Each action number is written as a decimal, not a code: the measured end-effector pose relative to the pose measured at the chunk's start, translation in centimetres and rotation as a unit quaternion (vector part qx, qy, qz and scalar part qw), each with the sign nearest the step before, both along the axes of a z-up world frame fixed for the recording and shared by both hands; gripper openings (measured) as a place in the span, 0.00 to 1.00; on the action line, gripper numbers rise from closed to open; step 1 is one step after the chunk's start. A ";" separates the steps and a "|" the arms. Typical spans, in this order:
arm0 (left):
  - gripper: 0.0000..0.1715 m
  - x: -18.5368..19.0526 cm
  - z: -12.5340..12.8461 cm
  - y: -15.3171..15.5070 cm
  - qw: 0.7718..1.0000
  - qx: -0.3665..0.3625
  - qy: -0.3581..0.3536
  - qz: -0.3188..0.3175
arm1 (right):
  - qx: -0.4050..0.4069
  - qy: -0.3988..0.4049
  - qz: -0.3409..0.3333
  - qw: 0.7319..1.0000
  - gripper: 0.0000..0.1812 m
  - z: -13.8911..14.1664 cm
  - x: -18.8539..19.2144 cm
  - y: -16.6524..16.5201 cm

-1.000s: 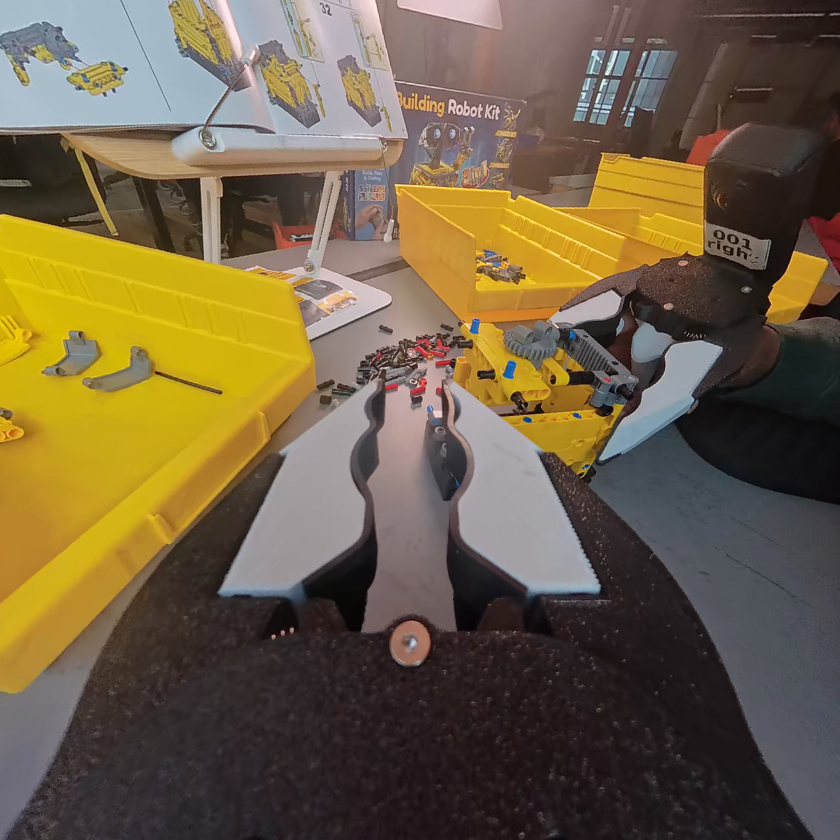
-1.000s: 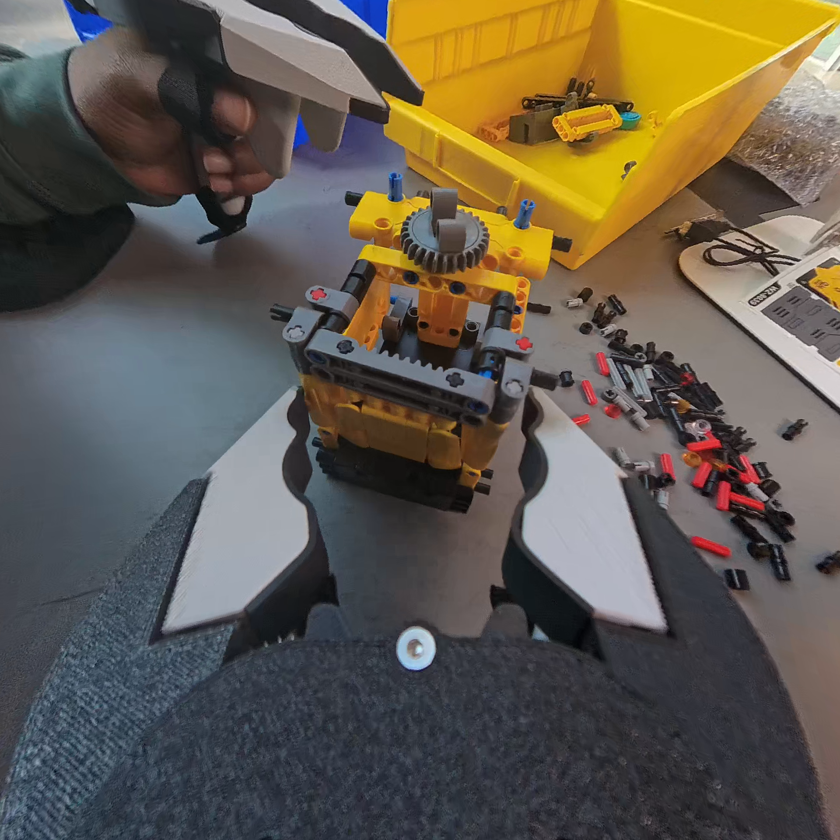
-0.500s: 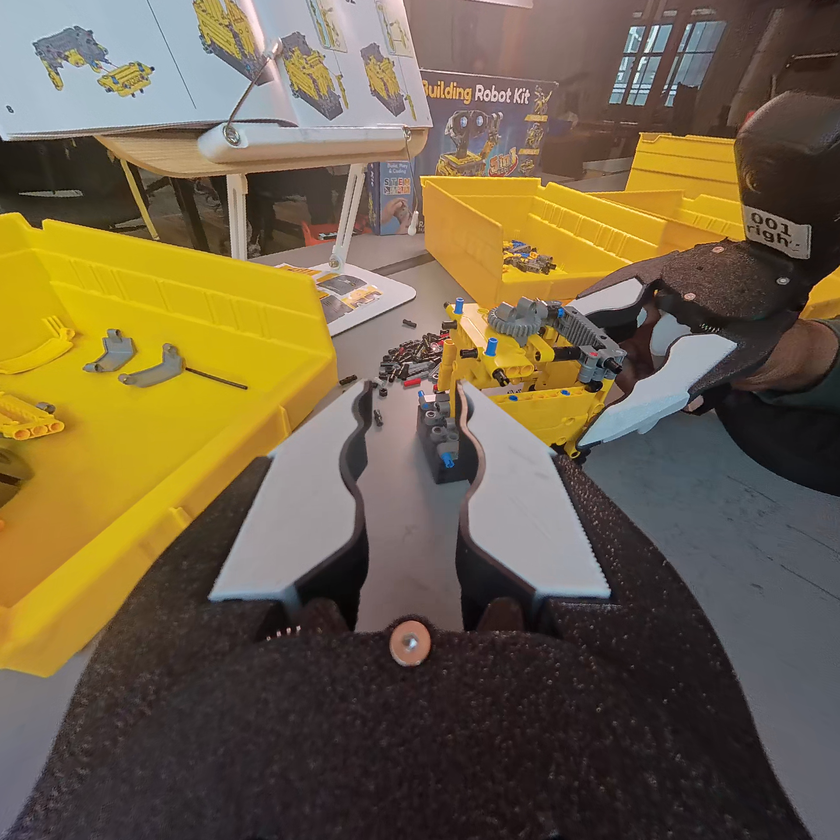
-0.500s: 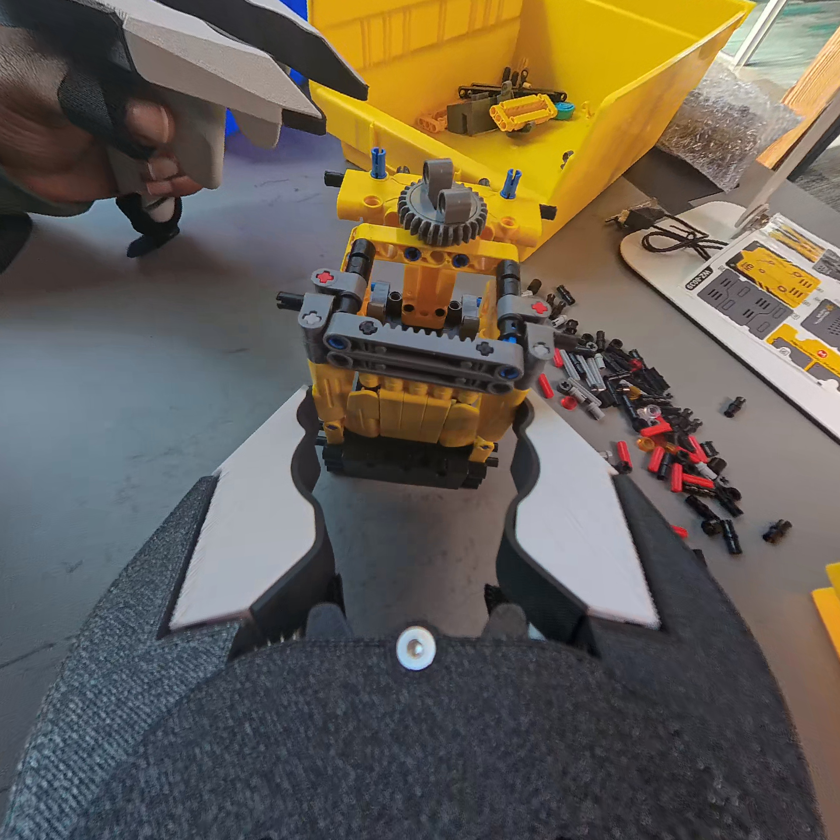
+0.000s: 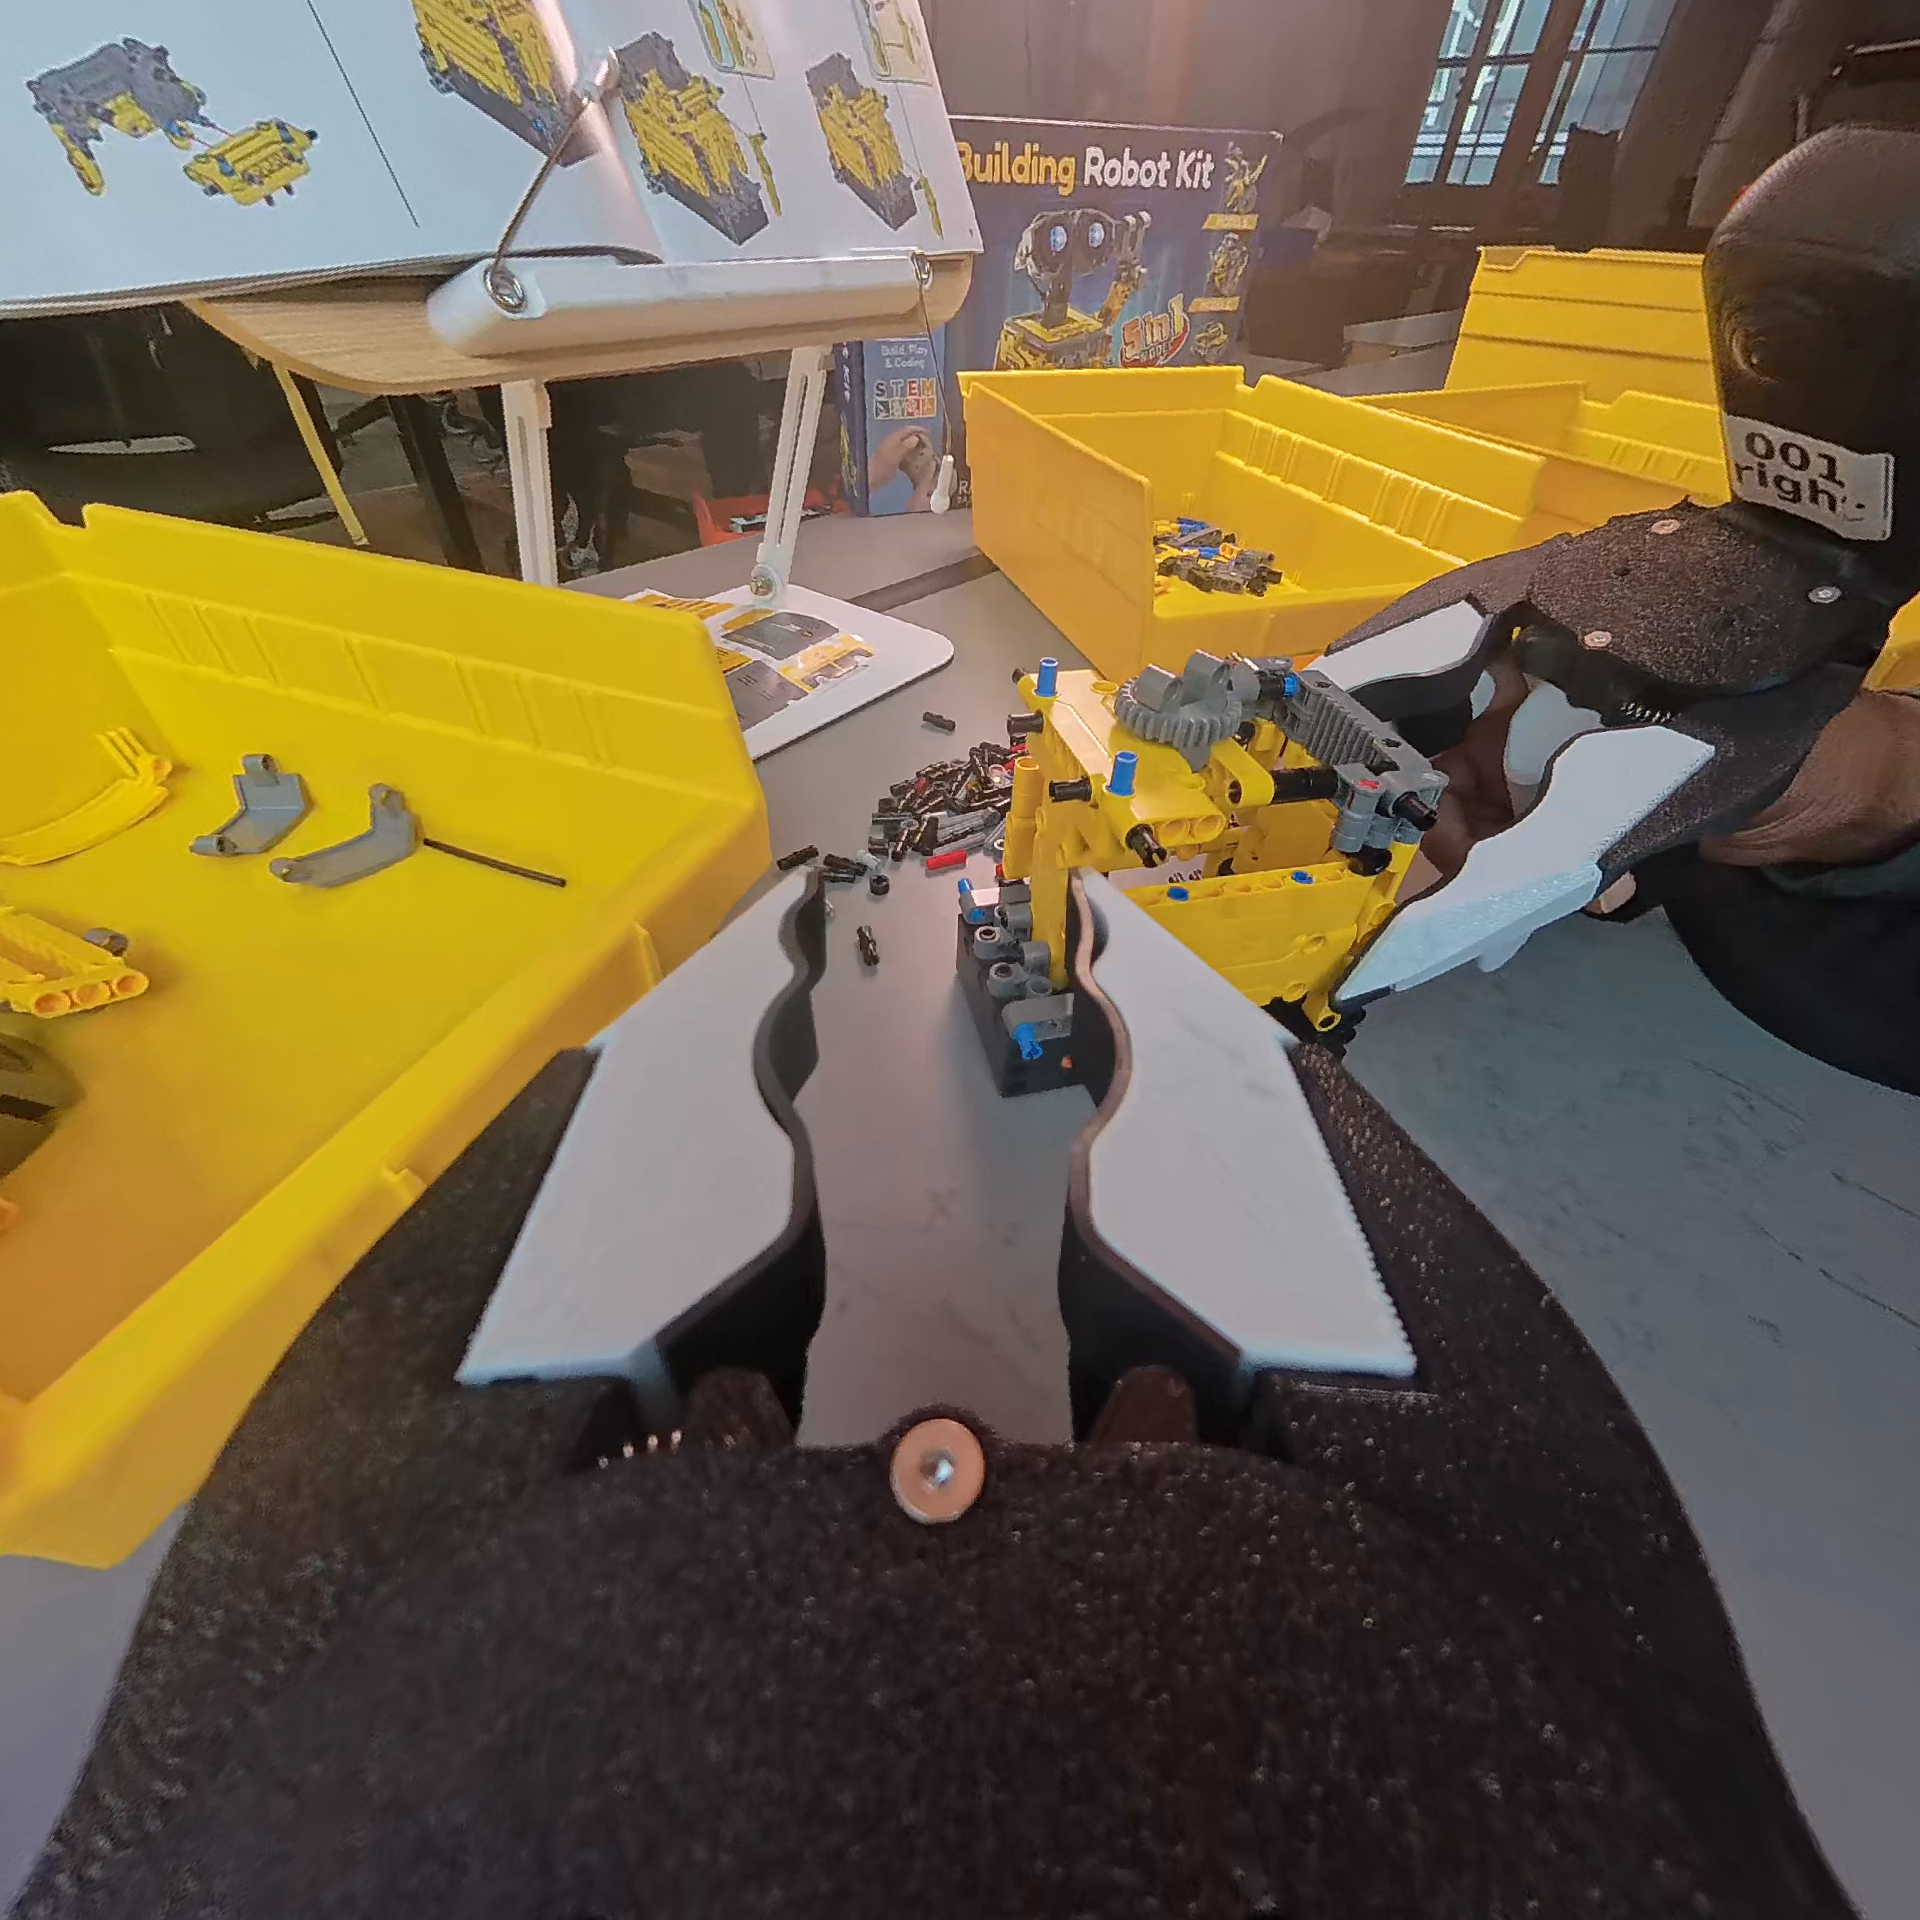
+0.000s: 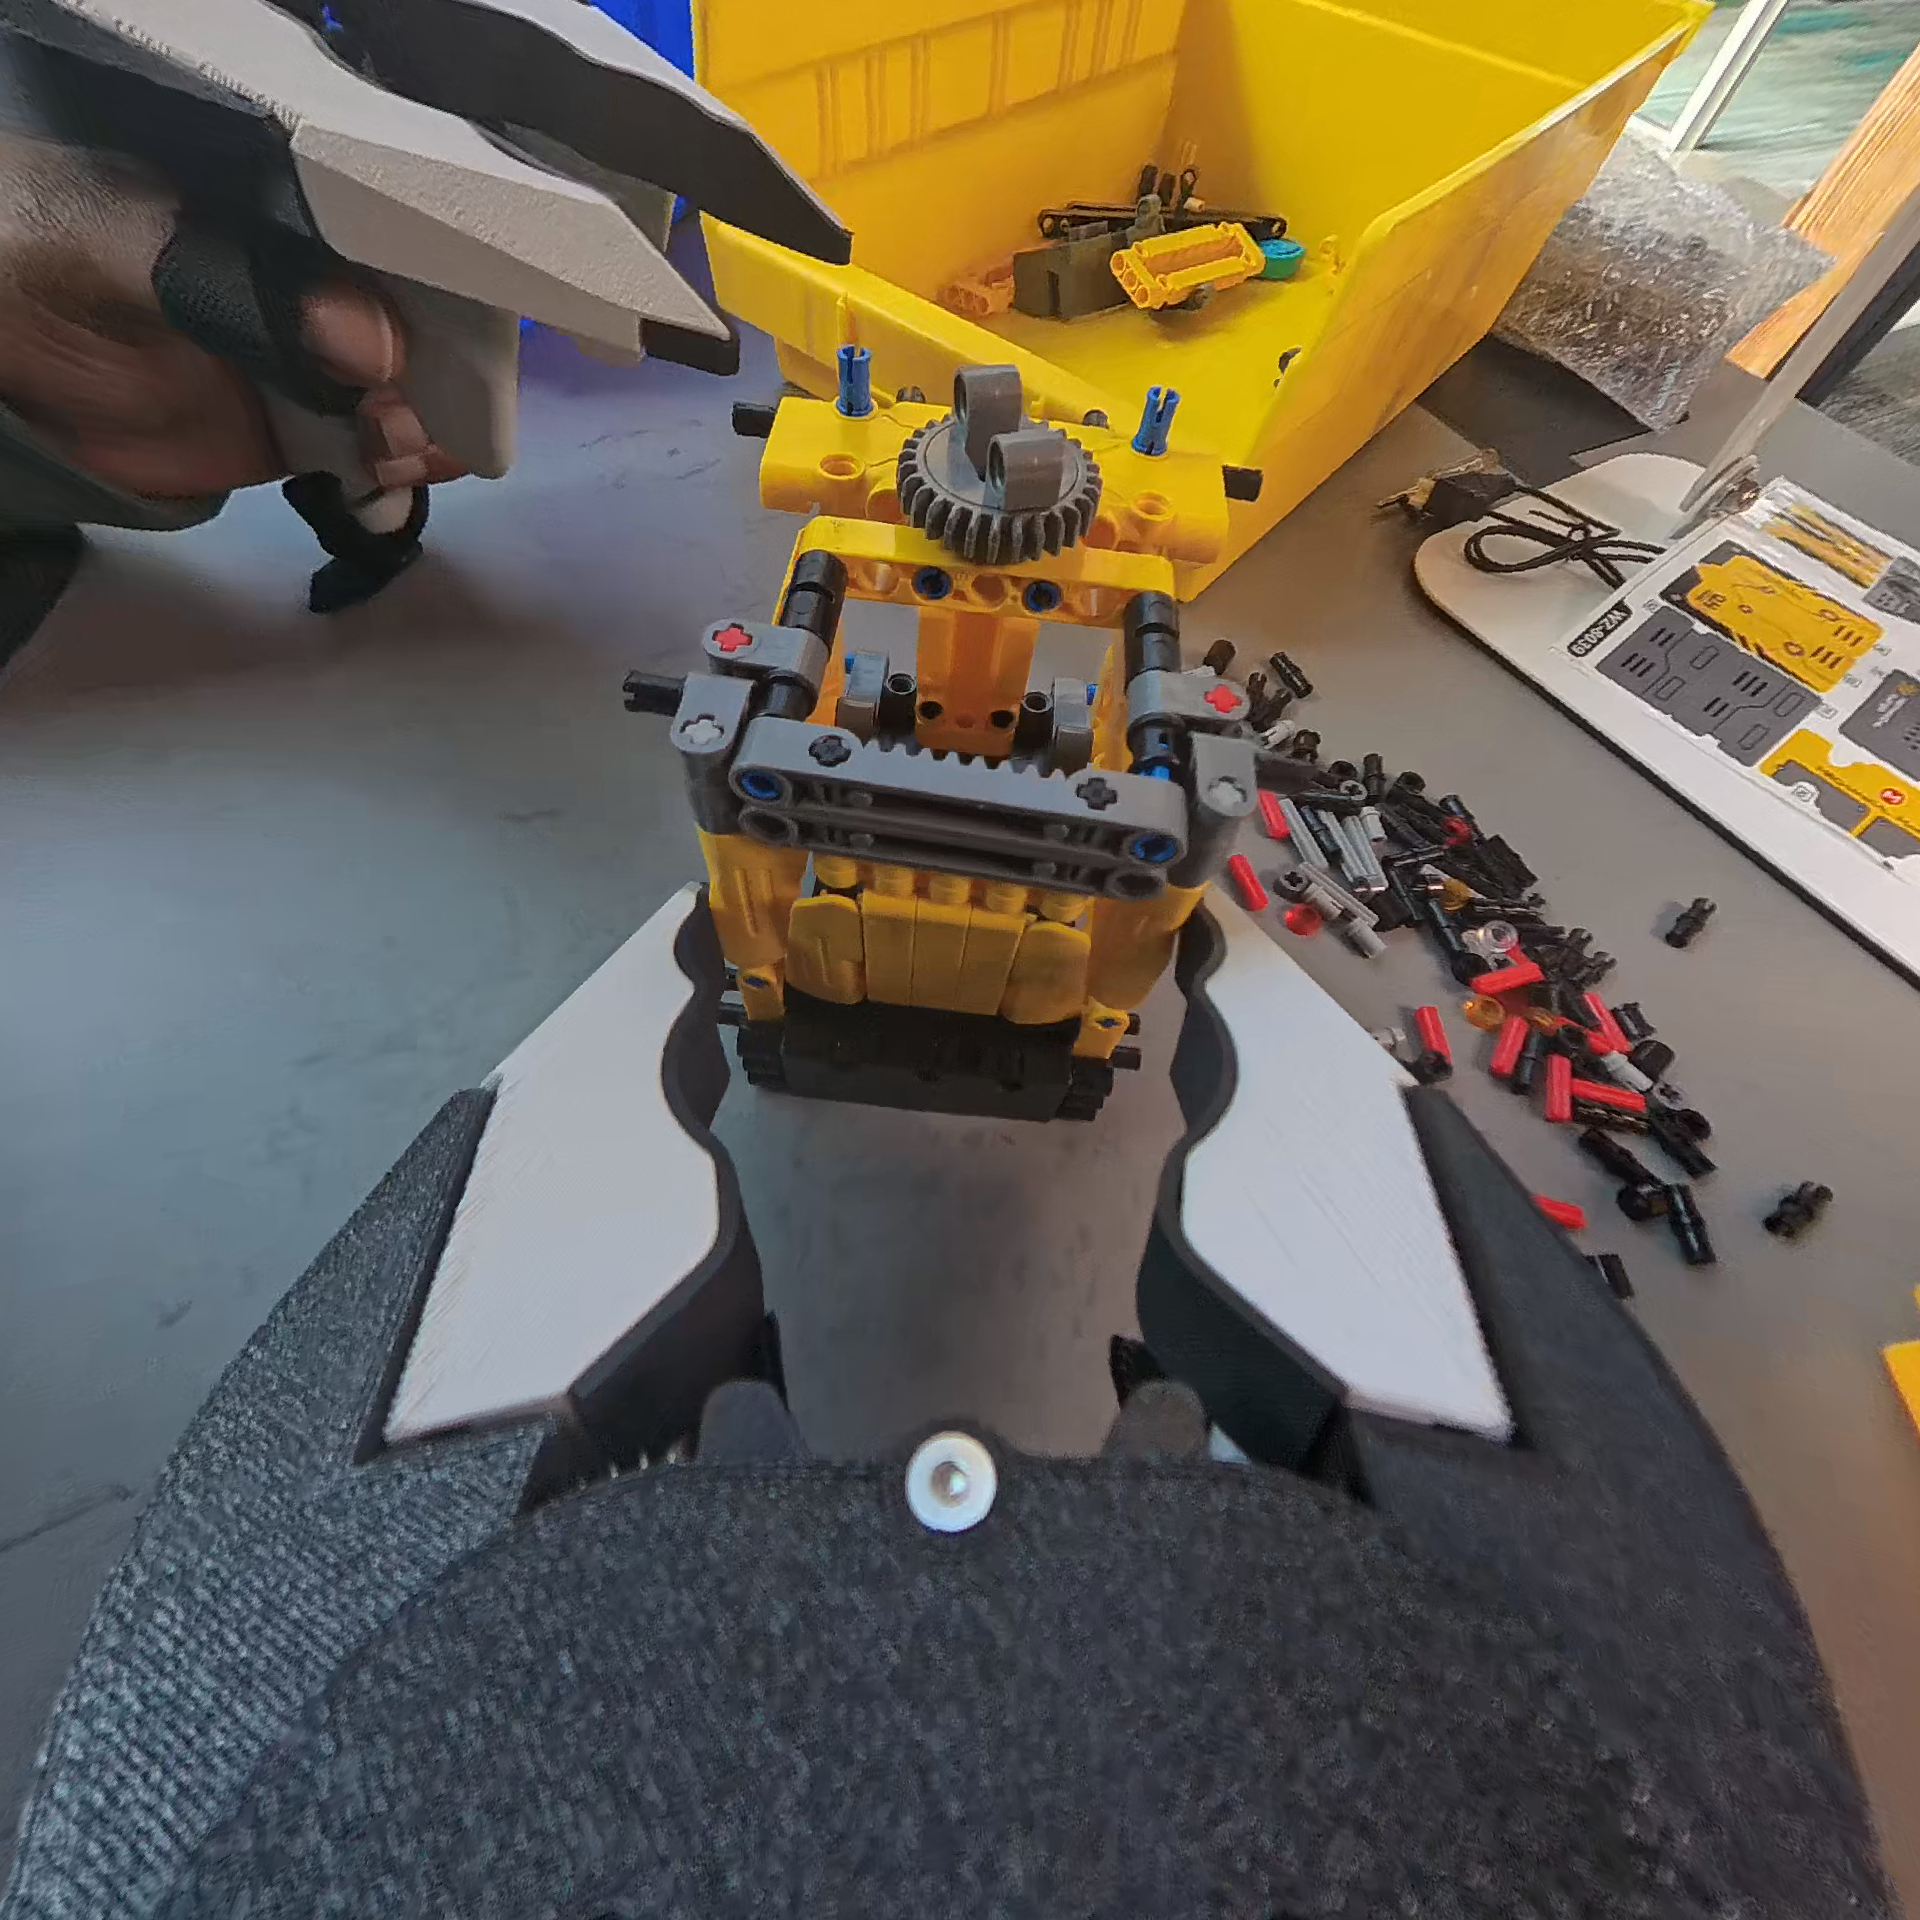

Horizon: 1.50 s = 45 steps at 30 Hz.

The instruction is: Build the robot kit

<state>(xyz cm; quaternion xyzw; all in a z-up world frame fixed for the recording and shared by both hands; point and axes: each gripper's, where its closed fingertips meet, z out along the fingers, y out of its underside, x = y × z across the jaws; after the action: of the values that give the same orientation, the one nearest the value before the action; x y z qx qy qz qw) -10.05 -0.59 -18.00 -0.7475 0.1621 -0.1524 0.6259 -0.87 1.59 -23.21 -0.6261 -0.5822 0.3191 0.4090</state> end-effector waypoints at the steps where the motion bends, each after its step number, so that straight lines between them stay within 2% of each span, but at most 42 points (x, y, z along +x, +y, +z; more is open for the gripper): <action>1: 0.27 0.0 0.0 0.0 1.000 0.000 -0.001 -0.002 | -0.011 0.003 -0.004 1.000 0.49 0.1 -0.2 0.0; 4: 0.30 0.0 0.2 0.0 1.000 0.003 -0.006 -0.004 | -0.042 0.005 -0.008 0.999 0.52 0.0 -1.1 -0.4; 8: 0.36 -0.2 1.1 -0.2 1.000 0.024 -0.019 -0.002 | -0.007 -0.013 0.029 0.999 0.48 0.0 -1.3 -0.6; 11: 0.38 0.1 1.5 -0.6 0.999 0.035 -0.020 -0.013 | 0.016 -0.015 0.144 0.989 0.48 0.2 -0.3 -2.4; 15: 0.40 1.7 1.7 -1.3 0.997 0.034 -0.024 -0.063 | -0.018 -0.078 0.319 0.944 0.48 -0.4 2.0 -5.1; 18: 0.39 2.7 1.5 -1.7 0.995 0.031 -0.020 -0.088 | -0.007 -0.137 0.362 0.922 0.48 -1.0 2.2 -4.8; 20: 0.39 2.9 1.5 -1.8 0.995 0.033 -0.011 -0.089 | 0.004 -0.160 0.353 0.922 0.52 -1.1 1.9 -3.5; 23: 0.41 2.7 1.7 -1.8 0.996 0.039 -0.012 -0.084 | 0.005 -0.140 0.315 0.939 0.51 -0.8 1.4 -1.6; 25: 0.42 2.5 2.0 -1.7 0.996 0.044 -0.019 -0.080 | 0.009 -0.107 0.262 0.959 0.50 -0.4 1.3 0.1; 28: 0.44 2.5 2.1 -1.8 0.995 0.044 -0.034 -0.084 | 0.016 -0.057 0.146 0.988 0.40 0.5 1.5 3.1; 30: 0.45 2.7 2.2 -1.9 0.994 0.042 -0.041 -0.092 | -0.007 -0.036 0.121 0.992 0.42 1.2 2.2 2.7; 34: 0.47 3.2 2.0 -2.1 0.994 0.038 -0.031 -0.101 | -0.054 -0.034 0.120 0.991 0.49 1.4 3.1 -0.4; 37: 0.47 3.2 1.9 -2.0 0.994 0.036 -0.025 -0.100 | -0.093 -0.043 0.099 0.990 0.59 0.8 1.9 -2.9; 41: 0.47 2.9 1.6 -1.8 0.995 0.033 -0.020 -0.091 | -0.148 -0.056 0.021 0.987 0.66 -0.6 -0.7 -4.5; 43: 0.47 2.8 1.7 -1.8 0.995 0.033 -0.021 -0.089 | -0.098 -0.070 0.000 0.993 0.63 -1.3 -1.2 -3.9; 45: 0.47 2.7 1.7 -1.8 0.995 0.033 -0.022 -0.088 | -0.070 -0.081 0.013 0.994 0.52 -1.5 -1.1 -3.4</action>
<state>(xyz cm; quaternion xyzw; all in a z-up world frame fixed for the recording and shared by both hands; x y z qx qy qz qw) -7.31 -2.41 -16.27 -0.7057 0.2181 -0.2182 0.6378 -1.95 -1.84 -24.72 -0.6693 -0.5976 0.3128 0.3116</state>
